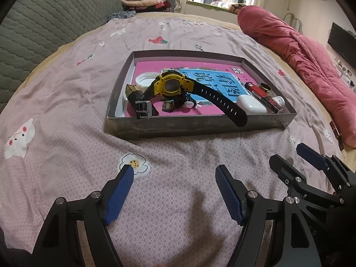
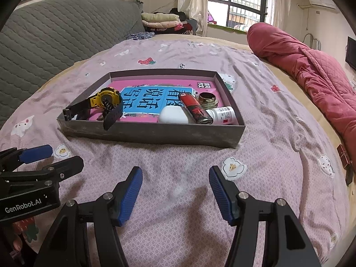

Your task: Organize rigid objects

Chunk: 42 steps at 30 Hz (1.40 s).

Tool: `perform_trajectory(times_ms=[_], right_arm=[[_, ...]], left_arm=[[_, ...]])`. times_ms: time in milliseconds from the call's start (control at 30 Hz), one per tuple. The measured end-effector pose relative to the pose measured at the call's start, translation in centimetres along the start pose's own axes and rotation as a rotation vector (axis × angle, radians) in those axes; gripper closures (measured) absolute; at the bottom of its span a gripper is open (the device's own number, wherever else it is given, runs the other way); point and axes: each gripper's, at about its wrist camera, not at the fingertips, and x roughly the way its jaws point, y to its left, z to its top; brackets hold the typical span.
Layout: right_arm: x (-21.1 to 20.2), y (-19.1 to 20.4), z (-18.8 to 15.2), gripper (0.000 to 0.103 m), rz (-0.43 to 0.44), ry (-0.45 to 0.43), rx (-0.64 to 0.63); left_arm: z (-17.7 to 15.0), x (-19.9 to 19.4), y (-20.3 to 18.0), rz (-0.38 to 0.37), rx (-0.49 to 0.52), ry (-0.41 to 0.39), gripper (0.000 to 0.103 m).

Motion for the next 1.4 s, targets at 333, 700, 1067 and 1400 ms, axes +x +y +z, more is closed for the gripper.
perform_trajectory(times_ms=[333,700,1067,1400], right_arm=[[0.11,-0.07,-0.11,0.042,0.003,0.002,-0.005],[0.12,-0.09,-0.17,0.042,0.009,0.006,-0.008],[0.22,-0.20,-0.14,0.042,0.008,0.012,-0.007],[0.20,-0.13,-0.05,0.042,0.001,0.003,-0.012]], left_arm=[[0.03,0.01,0.10,0.008,0.001,-0.001,0.026],[0.11,0.12,0.11,0.011,0.001,-0.001,0.026],[0.00,0.05,0.07,0.014,0.007,-0.002,0.026],[0.01,-0.19,0.14,-0.001,0.003,0.000,0.026]])
